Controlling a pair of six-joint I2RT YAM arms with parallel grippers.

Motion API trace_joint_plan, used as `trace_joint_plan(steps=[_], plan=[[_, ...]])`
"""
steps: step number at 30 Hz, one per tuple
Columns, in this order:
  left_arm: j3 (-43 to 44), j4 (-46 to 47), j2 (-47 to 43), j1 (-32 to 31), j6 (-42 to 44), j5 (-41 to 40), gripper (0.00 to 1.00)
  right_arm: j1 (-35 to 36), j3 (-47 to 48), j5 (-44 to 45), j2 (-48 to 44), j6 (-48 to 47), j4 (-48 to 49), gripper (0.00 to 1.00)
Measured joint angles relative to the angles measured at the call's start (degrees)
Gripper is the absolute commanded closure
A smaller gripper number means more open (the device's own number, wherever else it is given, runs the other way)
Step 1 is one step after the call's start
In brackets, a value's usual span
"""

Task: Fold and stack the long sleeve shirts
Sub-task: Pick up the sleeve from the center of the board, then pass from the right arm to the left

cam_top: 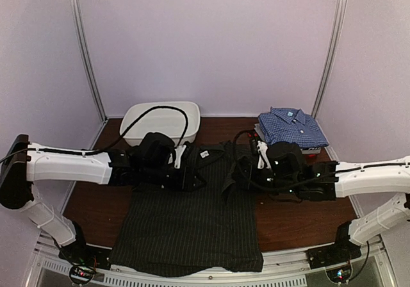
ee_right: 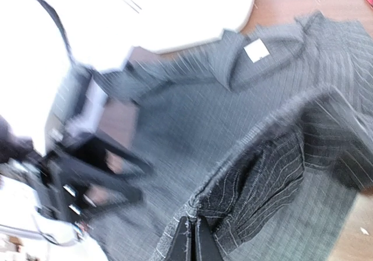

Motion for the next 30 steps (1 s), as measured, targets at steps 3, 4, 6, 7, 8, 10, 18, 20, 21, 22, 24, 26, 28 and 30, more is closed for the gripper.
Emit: trace_joint_plan(steps=[3, 4, 6, 7, 8, 10, 18, 20, 21, 22, 24, 26, 28, 30], plan=[[-1.5, 2.8, 0.0, 0.0, -0.6, 1.6, 0.43, -1.8, -1.0, -1.8, -0.8, 1.0, 6.2, 1.00], [-2.1, 3.7, 0.0, 0.0, -0.8, 2.2, 0.43, -2.4, -1.1, -2.4, -0.8, 1.5, 8.2, 1.00], [-3.1, 5.3, -0.3, 0.0, -1.5, 3.1, 0.41, -3.2, -1.1, -3.2, -0.8, 2.1, 11.6, 1.00], [-3.6, 6.1, -0.5, 0.0, -1.9, 3.6, 0.40, -3.6, -1.1, -3.6, -0.8, 2.4, 13.4, 1.00], [-4.4, 7.4, -1.0, 0.0, -2.4, 4.3, 0.39, -3.9, -1.2, -3.8, -0.8, 2.8, 15.2, 1.00], [-5.6, 9.6, -1.8, 0.0, -3.6, 5.5, 0.37, -4.5, -1.2, -4.3, -0.6, 3.5, 18.1, 1.00], [-7.6, 15.3, -5.6, 0.0, -5.9, 7.3, 0.35, -5.6, -0.4, -8.1, 4.0, 4.9, 27.5, 1.00], [-7.5, 14.0, -7.1, -0.2, -4.4, 5.4, 0.35, -5.6, 0.9, -9.9, 6.3, 5.0, 27.5, 1.00], [-7.4, 12.8, -8.0, -0.2, -3.3, 4.1, 0.35, -5.6, 1.5, -10.9, 7.5, 5.0, 27.4, 1.00], [-7.1, 11.4, -9.0, -0.3, -2.1, 2.9, 0.35, -5.6, 1.9, -11.7, 8.4, 5.0, 27.4, 1.00], [-6.4, 9.4, -10.3, -0.4, 0.6, 0.6, 0.34, -5.5, 2.9, -13.5, 10.1, 5.1, 27.3, 1.00], [-5.7, 8.0, -11.0, -0.6, 3.0, -0.7, 0.31, -5.5, 3.7, -14.7, 11.5, 5.1, 27.0, 1.00], [-4.8, 6.6, -11.0, -0.7, 5.4, -1.6, 0.29, -5.4, 4.9, -15.7, 12.7, 5.1, 26.1, 1.00], [-4.0, 5.4, -10.6, -1.0, 7.2, -2.0, 0.28, -5.1, 6.6, -16.7, 13.9, 5.0, 25.4, 1.00]])
